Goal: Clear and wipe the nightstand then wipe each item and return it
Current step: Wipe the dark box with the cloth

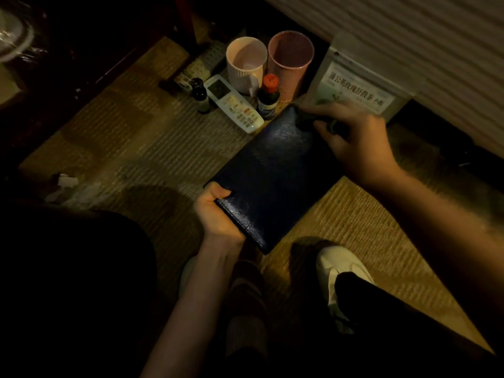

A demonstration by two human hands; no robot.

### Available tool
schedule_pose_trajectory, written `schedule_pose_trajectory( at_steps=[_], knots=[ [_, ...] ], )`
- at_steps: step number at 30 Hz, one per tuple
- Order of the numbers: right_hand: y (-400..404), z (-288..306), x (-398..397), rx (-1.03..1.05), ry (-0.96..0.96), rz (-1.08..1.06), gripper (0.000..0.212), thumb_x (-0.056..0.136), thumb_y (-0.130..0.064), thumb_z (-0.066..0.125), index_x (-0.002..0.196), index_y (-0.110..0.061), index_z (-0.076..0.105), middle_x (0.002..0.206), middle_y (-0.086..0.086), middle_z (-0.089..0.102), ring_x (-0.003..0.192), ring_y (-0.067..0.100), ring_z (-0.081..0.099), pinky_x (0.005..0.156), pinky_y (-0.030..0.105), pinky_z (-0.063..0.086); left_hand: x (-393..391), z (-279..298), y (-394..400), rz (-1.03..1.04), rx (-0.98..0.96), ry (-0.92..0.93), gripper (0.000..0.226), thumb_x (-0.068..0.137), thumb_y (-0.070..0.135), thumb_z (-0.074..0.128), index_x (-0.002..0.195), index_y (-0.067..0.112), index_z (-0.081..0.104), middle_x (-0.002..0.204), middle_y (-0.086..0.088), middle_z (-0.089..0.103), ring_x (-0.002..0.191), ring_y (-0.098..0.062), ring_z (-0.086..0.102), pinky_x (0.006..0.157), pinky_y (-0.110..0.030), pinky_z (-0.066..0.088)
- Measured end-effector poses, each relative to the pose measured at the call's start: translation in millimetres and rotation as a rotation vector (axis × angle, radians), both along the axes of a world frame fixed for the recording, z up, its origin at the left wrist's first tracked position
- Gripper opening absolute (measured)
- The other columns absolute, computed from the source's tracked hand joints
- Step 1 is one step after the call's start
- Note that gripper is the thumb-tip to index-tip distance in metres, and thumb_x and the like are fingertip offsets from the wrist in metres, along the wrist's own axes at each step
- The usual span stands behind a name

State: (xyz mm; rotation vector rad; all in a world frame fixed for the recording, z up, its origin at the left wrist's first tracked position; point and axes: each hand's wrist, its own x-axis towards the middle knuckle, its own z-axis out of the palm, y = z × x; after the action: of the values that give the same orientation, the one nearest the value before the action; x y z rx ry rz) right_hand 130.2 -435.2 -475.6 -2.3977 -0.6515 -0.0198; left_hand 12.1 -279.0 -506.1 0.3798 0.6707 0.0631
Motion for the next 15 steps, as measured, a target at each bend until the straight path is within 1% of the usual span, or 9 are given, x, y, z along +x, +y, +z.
schedule_pose_trajectory(
  at_steps=[1, 3, 5, 8, 11, 12, 13, 14, 15],
  knots=[
    [-2, -2, -3, -0.007, 0.024, -0.005, 0.031, 0.089, -0.013, 0.056, 0.117, -0.02, 0.065, 0.111, 0.006, 0.066, 0.101, 0.011, 0.058, 0.089, 0.015, 0.039, -1, -3, 3, 0.031, -0.003, 0.008, 0.04, 0.058, 0.016, 0.035, 0.064, 0.008, 0.075, 0.076, -0.01, 0.07, 0.069, -0.028, 0.066, 0.078, -0.037, 0.051],
    [-3, -5, -8, -0.008, 0.067, -0.016, 0.029, 0.09, -0.01, 0.057, 0.114, -0.019, 0.067, 0.109, 0.001, 0.066, 0.093, 0.0, 0.053, 0.08, 0.001, 0.034, -3, -6, 7, 0.06, 0.011, 0.007, 0.04, 0.059, 0.017, 0.035, 0.062, 0.01, 0.075, 0.076, -0.01, 0.071, 0.068, -0.027, 0.068, 0.077, -0.037, 0.051],
    [-3, -7, -11, 0.009, 0.107, -0.023, 0.027, 0.09, -0.008, 0.056, 0.113, -0.019, 0.068, 0.107, -0.007, 0.064, 0.09, -0.004, 0.052, 0.077, -0.001, 0.034, -5, -6, 6, 0.057, 0.028, 0.018, 0.039, 0.059, 0.017, 0.035, 0.058, 0.012, 0.074, 0.073, -0.008, 0.071, 0.064, -0.025, 0.068, 0.072, -0.035, 0.051],
    [-3, -4, -14, 0.067, 0.136, -0.073, 0.026, 0.092, -0.006, 0.054, 0.112, -0.015, 0.068, 0.104, -0.012, 0.061, 0.091, -0.006, 0.054, 0.076, 0.0, 0.04, -8, -9, 4, 0.075, 0.038, 0.054, 0.037, 0.062, 0.017, 0.037, 0.066, 0.011, 0.074, 0.073, -0.008, 0.07, 0.066, -0.026, 0.068, 0.069, -0.035, 0.053],
    [-7, -6, -22, 0.094, 0.187, -0.072, 0.022, 0.093, -0.007, 0.054, 0.11, -0.013, 0.066, 0.097, -0.005, 0.064, 0.077, -0.001, 0.061, 0.071, 0.006, 0.046, -6, -16, 11, 0.193, 0.044, 0.088, 0.036, 0.077, 0.016, 0.036, 0.081, 0.01, 0.071, 0.073, -0.009, 0.071, 0.067, -0.027, 0.07, 0.064, -0.035, 0.057],
    [-6, -9, -26, 0.033, 0.197, -0.001, 0.021, 0.092, -0.007, 0.055, 0.11, -0.012, 0.066, 0.096, -0.001, 0.065, 0.08, 0.003, 0.062, 0.073, 0.013, 0.048, -4, -18, 16, 0.247, 0.026, 0.09, 0.035, 0.078, 0.017, 0.037, 0.083, 0.01, 0.071, 0.074, -0.01, 0.071, 0.073, -0.029, 0.069, 0.07, -0.037, 0.057],
    [-6, -14, -31, -0.036, 0.182, 0.081, 0.022, 0.091, -0.007, 0.057, 0.11, -0.011, 0.067, 0.098, 0.003, 0.067, 0.085, 0.011, 0.064, 0.075, 0.019, 0.047, 0, -20, 23, 0.304, 0.01, 0.076, 0.034, 0.073, 0.018, 0.04, 0.087, 0.01, 0.069, 0.076, -0.011, 0.07, 0.079, -0.03, 0.066, 0.079, -0.039, 0.053],
    [-6, -20, -36, -0.069, 0.144, 0.128, 0.022, 0.09, -0.006, 0.058, 0.109, -0.011, 0.067, 0.099, 0.006, 0.068, 0.089, 0.017, 0.064, 0.078, 0.023, 0.045, 4, -19, 31, 0.355, 0.004, 0.041, 0.036, 0.066, 0.019, 0.041, 0.09, 0.009, 0.067, 0.08, -0.01, 0.07, 0.085, -0.03, 0.064, 0.087, -0.04, 0.048],
    [-5, -22, -38, -0.057, 0.123, 0.105, 0.024, 0.088, -0.005, 0.059, 0.11, -0.012, 0.067, 0.101, 0.008, 0.068, 0.092, 0.02, 0.064, 0.08, 0.024, 0.044, 8, -20, 38, 0.38, 0.018, 0.009, 0.039, 0.063, 0.018, 0.042, 0.092, 0.01, 0.065, 0.084, -0.01, 0.068, 0.089, -0.029, 0.062, 0.093, -0.041, 0.045]
  ],
)
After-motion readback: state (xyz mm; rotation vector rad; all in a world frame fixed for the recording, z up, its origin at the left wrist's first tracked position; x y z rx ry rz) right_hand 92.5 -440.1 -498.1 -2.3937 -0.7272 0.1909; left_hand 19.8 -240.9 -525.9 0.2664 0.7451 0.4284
